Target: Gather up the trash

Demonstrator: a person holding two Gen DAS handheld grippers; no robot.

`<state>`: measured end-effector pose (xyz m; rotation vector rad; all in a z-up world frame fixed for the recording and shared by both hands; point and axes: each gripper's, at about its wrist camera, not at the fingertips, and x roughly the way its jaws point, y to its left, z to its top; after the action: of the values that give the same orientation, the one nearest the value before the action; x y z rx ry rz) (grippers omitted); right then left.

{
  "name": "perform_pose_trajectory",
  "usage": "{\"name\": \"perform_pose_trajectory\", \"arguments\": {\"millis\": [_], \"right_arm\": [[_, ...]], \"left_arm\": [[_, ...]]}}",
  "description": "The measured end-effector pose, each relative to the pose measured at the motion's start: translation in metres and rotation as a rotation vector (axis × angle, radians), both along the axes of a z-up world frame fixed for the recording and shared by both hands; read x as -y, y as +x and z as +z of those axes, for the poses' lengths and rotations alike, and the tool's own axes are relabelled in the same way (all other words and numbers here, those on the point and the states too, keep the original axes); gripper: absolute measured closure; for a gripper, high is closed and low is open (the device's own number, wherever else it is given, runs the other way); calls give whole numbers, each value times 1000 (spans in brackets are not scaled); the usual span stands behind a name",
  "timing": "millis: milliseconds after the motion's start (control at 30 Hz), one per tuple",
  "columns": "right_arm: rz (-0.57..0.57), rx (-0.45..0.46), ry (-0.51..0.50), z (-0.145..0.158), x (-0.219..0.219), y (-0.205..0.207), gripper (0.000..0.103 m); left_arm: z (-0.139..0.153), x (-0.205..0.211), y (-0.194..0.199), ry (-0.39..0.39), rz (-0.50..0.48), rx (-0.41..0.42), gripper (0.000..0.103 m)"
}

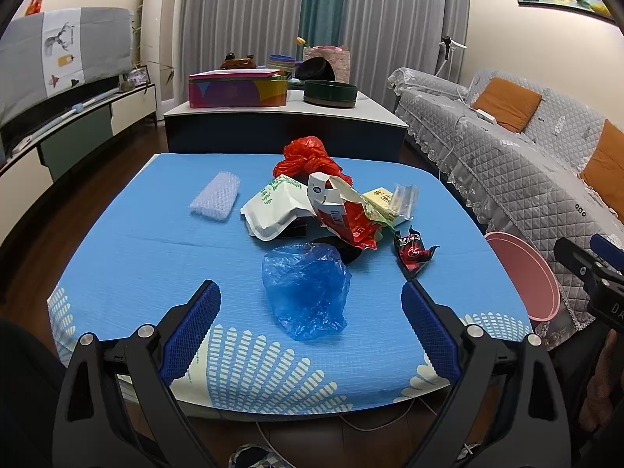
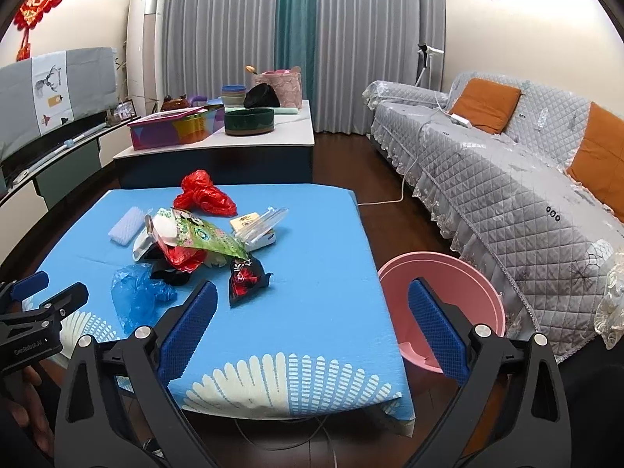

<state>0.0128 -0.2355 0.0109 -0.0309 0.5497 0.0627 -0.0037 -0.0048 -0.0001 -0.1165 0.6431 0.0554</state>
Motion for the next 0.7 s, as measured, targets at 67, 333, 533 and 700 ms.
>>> {"name": "perform_pose_trajectory", "arguments": {"millis": [67,333,533,700], "right_arm": [[-1,5,-2,1,0,-1,7],[-2,4,10,1,2,-1,7],[4,-3,13,0,1,0,7],[5,-4,19,-1,2,0,7]], "left_arm": [[0,0,0,-1,1,2,12],[1,-1,0,-3,1,2,12],[2,0,0,0,-1,-1,12],[2,1,0,-2,0,-2,12]]}}
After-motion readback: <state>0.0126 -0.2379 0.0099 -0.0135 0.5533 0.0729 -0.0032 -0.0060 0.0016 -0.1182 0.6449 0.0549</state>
